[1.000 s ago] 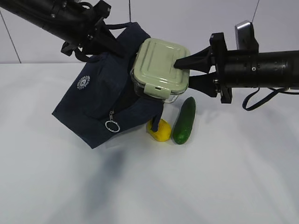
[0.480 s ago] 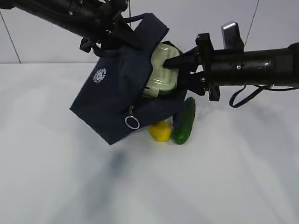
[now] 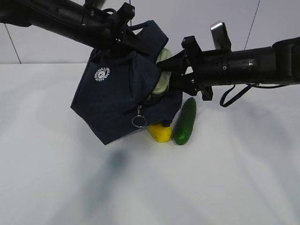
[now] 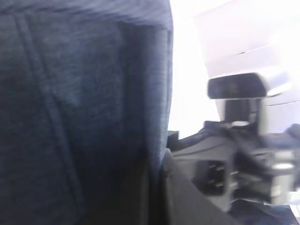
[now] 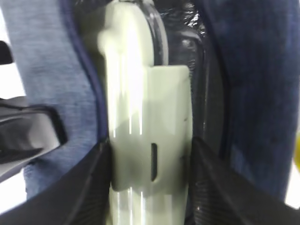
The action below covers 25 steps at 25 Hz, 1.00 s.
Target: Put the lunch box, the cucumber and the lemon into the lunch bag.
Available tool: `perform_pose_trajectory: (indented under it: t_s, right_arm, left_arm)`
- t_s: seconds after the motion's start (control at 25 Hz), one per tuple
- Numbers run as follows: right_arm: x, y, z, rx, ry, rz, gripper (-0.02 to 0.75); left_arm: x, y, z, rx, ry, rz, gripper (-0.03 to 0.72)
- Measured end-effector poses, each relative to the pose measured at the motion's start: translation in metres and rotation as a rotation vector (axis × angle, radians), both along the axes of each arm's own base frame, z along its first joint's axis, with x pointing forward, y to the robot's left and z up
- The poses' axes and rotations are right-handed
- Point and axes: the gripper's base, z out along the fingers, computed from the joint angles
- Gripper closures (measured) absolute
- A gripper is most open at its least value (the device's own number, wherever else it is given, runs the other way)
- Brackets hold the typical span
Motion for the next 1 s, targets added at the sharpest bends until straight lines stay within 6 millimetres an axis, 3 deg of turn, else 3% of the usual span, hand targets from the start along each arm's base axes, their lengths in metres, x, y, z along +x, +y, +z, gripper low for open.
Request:
perform_pose_trajectory:
  t_s: [0.24, 0.72, 1.0]
  right_arm:
    - [0.0, 0.009, -0.014, -0.005, 0.035, 0.02, 0.363]
    - [0.009, 0.012, -0.002, -0.015, -0.014, 0.005, 0.363]
    - [0.009, 0.021, -0.012, -0.023, 0.011, 0.011, 0.363]
  left_arm:
    - [0.0, -0.001, -0.001, 0.0, -0.007, -0.006, 0.697]
    - [0.005, 0.001, -0.001, 0.009, -0.043, 0.031, 0.697]
    - [0.006, 0.001, -0.001, 0.015, -0.057, 0.037, 0.697]
